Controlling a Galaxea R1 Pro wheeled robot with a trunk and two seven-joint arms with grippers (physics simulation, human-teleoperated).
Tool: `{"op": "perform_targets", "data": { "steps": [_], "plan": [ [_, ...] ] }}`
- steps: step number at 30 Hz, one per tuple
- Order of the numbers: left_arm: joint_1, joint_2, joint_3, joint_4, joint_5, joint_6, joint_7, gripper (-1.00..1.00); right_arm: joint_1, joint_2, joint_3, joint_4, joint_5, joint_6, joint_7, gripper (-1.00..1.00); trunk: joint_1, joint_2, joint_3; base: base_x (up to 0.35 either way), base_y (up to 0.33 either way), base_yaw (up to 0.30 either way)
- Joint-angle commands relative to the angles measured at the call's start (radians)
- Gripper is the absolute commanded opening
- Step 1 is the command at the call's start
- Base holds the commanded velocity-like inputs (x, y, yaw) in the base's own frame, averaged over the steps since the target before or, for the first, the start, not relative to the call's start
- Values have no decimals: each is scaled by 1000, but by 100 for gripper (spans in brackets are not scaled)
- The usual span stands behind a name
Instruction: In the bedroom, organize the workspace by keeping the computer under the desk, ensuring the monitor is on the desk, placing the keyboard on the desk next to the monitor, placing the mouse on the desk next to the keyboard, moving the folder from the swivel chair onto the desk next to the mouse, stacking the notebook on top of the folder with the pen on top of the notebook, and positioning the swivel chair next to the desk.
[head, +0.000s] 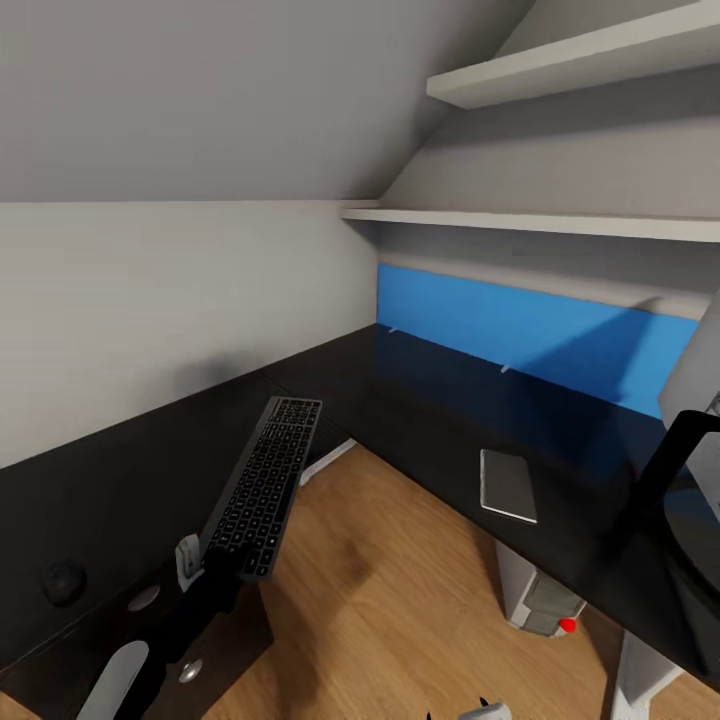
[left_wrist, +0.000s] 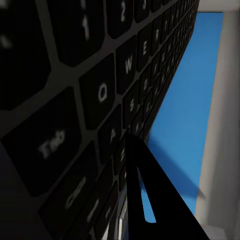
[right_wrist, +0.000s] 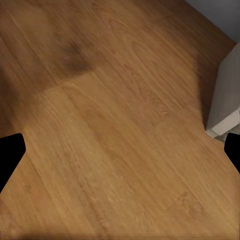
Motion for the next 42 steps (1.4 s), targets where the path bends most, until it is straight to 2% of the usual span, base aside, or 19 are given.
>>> {"op": "perform_targets", "data": {
  "steps": [1, 6, 14, 24, 37, 42],
  "plan": [
    [-1, 0, 1, 0, 5, 6, -1, -100, -1, 1, 9, 2, -4, -2, -5, 100, 0, -1, -1, -9, -5, 0],
    [-1, -2, 1, 0, 5, 6, -1, -100, -1, 1, 9, 2, -4, -2, -6, 100, 0, -1, -1, -2, -1, 35],
    [-1, -3, -2, 34, 4, 6, -1, -100, -1, 1, 9, 2, -4, -2, -6, 100, 0, -1, -1, 0, 0, 254],
    [-1, -3, -61, 41, -2, 6, -1, -100, -1, 0, 8, 2, -4, -2, -5, 100, 0, -1, -1, -4, -19, 280],
    [-1, -4, -78, 42, -2, 6, -2, -100, -1, -8, 7, 2, -2, -2, -5, 100, 0, -1, -1, -55, -243, 279],
    [-1, -5, -90, 42, -2, 6, -2, -100, -1, -10, 7, 2, -2, -2, -5, 100, 0, -1, -1, -2, -53, 91]
  ]
}}
